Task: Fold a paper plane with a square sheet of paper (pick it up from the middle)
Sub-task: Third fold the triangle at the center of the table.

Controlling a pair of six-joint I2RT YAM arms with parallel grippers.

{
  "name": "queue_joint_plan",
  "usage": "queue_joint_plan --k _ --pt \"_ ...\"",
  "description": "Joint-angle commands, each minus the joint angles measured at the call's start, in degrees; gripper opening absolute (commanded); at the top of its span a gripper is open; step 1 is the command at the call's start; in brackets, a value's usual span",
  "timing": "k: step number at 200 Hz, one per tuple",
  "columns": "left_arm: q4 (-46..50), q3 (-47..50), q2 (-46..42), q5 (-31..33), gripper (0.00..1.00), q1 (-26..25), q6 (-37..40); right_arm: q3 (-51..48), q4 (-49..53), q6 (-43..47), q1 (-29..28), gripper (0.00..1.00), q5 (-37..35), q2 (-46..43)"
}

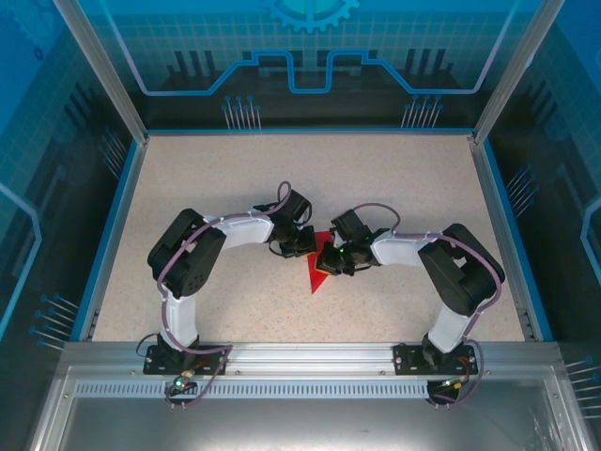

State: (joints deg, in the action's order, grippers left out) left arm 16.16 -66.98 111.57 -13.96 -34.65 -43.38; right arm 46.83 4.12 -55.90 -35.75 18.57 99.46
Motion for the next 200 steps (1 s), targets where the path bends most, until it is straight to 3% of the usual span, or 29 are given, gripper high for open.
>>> queue_joint_plan --k 1,34,70,142,200 --pt "2.76 1.54 1.56 0.14 0.08 -0.44 0.48 0.25 0.63 0.81 -0.94 0.06 -0.04 1.78" --pt "3.48 1.37 -1.12 0.9 0.1 0.6 -0.47 0.29 0.87 1.08 -0.91 0.13 -0.05 2.35" --pt "3.51 3.52 -6.51 1.8 0.14 5.06 -2.08 0.27 0.81 1.22 -0.92 0.18 0.22 2.93" --pt "2.99 8.79 -14.96 1.03 0.18 8.58 -2.7 0.21 1.06 1.29 -0.9 0.39 0.1 2.82" --pt "-1.17 11.24 -15.47 -3.89 0.16 6.91 -3.32 -0.32 1.15 1.05 -0.93 0.39 -0.11 2.84"
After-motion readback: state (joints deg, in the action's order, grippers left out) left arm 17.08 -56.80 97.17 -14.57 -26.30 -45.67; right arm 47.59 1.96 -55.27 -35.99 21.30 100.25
